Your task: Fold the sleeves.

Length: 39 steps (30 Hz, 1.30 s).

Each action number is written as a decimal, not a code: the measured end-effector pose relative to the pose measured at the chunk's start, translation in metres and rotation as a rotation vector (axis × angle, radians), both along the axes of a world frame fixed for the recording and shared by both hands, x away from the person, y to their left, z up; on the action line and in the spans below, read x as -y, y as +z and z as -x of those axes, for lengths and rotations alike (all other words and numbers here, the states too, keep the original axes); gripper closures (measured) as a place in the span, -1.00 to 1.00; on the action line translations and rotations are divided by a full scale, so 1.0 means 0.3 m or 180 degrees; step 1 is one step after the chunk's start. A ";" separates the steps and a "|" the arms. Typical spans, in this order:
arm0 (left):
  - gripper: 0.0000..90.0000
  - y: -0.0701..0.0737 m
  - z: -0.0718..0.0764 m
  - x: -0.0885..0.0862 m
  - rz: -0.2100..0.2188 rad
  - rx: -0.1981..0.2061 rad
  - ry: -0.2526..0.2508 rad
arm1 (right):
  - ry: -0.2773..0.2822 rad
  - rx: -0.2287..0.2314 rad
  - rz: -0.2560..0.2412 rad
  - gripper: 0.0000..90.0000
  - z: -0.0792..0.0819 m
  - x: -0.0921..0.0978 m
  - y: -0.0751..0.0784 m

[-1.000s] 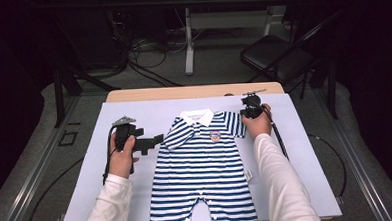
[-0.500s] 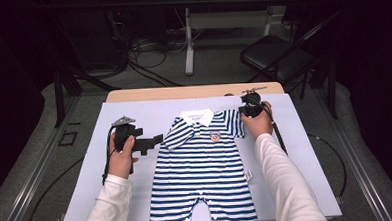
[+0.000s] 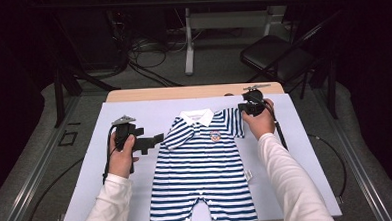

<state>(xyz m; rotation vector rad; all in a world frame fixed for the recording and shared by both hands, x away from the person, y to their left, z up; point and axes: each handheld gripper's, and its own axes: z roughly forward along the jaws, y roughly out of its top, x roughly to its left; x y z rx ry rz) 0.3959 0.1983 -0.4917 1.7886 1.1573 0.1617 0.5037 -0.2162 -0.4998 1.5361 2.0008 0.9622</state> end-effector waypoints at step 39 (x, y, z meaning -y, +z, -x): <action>-0.99 0.020 -0.006 0.002 0.0043 0.0034 0.0008 | 0.0822 -0.0128 -0.0066 0.95 0.138 -0.211 0.000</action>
